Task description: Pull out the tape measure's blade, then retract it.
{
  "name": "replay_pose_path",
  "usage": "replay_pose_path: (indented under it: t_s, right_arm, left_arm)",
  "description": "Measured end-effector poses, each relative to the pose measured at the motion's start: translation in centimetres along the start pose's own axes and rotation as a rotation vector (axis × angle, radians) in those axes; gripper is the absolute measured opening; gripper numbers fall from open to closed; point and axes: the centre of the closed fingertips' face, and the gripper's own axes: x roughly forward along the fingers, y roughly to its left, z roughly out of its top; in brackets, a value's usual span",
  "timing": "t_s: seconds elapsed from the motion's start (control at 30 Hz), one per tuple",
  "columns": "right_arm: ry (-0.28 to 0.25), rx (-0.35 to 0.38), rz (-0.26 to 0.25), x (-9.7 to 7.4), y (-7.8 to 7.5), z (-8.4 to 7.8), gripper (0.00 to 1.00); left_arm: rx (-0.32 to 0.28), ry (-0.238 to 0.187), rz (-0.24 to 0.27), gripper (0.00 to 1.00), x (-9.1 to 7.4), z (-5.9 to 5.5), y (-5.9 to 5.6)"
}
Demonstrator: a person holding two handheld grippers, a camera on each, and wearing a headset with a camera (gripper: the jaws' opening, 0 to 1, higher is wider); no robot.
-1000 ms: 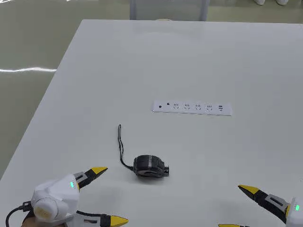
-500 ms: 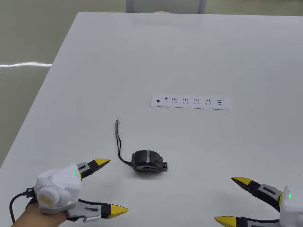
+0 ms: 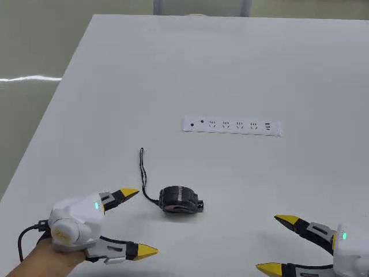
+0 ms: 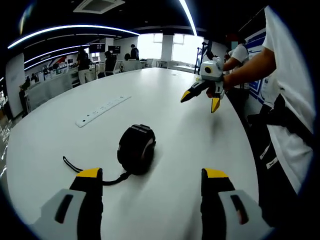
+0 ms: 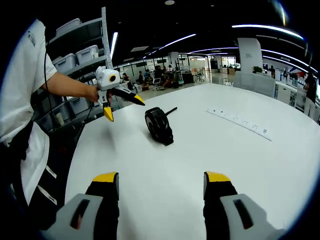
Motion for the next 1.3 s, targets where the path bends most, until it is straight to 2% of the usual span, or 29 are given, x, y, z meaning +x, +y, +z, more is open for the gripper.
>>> replay_pose_path:
  t_s: [0.73, 1.13, 1.3]
  right_arm:
    - [0.004, -0.023, 0.037, 1.5, -1.6, 0.6, 0.67]
    - [0.011, -0.036, 0.062, 2.9, -2.1, 1.2, 0.66]
    - [0.022, -0.051, 0.078, 3.3, -2.2, 1.2, 0.66]
  left_arm:
    - [0.028, 0.025, -0.057, 0.72, 3.8, 0.0, 2.1]
    - [0.048, 0.03, -0.09, 0.67, 5.8, 0.2, 2.4]
    - [0.051, 0.035, -0.096, 0.66, 6.4, -0.1, 2.8]
